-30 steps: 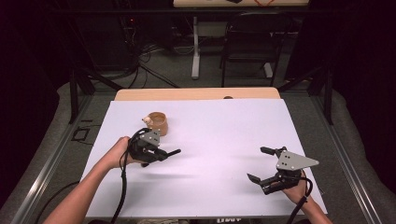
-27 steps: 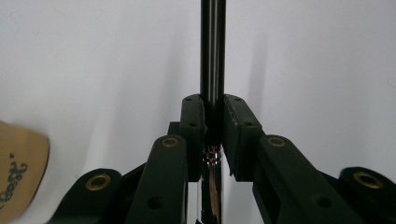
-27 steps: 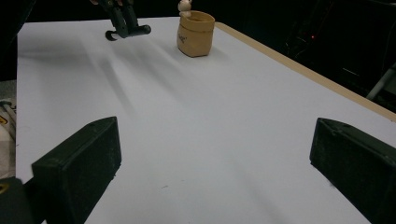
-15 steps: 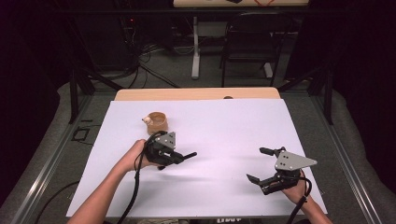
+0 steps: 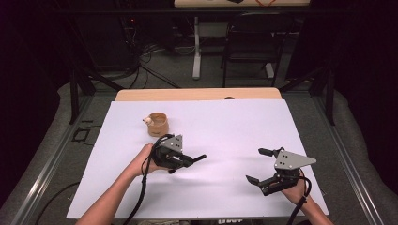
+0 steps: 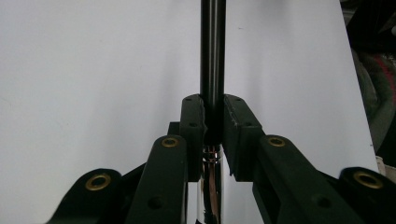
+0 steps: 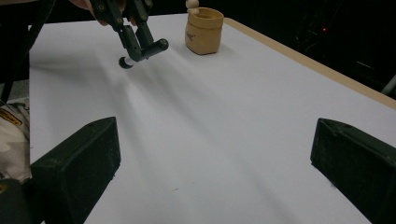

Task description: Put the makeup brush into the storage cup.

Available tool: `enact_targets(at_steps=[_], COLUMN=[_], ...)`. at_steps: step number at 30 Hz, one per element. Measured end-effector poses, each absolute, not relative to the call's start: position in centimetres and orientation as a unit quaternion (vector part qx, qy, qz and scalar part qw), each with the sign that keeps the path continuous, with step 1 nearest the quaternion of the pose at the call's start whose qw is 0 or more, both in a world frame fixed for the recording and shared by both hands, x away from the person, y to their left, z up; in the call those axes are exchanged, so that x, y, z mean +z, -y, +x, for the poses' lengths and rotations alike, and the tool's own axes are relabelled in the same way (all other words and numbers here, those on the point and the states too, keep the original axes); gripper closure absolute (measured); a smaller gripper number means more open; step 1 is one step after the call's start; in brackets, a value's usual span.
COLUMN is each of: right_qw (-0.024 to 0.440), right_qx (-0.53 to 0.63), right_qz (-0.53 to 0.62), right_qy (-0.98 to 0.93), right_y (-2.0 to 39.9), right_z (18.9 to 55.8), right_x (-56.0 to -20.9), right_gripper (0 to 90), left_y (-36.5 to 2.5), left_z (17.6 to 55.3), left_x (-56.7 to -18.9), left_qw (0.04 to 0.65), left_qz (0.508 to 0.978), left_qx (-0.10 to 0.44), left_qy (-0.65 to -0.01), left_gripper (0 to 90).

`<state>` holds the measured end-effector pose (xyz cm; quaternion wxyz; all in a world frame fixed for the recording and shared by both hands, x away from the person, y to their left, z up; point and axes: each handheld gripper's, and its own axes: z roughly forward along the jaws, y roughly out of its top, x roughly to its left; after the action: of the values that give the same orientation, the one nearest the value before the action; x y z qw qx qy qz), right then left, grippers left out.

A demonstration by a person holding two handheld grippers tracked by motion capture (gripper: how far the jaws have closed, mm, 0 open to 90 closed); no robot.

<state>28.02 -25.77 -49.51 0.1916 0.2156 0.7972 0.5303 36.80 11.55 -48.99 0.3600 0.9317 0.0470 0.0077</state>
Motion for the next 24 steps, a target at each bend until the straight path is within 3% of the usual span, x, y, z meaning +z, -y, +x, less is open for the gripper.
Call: enact_targets(at_steps=[24], right_qw=[0.156], right_qx=[0.515], right_qz=[0.215], right_qy=[-0.815], right_y=[22.9], right_z=[29.7], right_x=[-49.2], right_gripper=[0.0], left_y=[-8.3], left_z=[36.8], left_x=[-48.5], left_qw=[0.364], left_qz=[0.931], left_qx=[0.004], left_qy=[-0.023], left_gripper=[78.7])
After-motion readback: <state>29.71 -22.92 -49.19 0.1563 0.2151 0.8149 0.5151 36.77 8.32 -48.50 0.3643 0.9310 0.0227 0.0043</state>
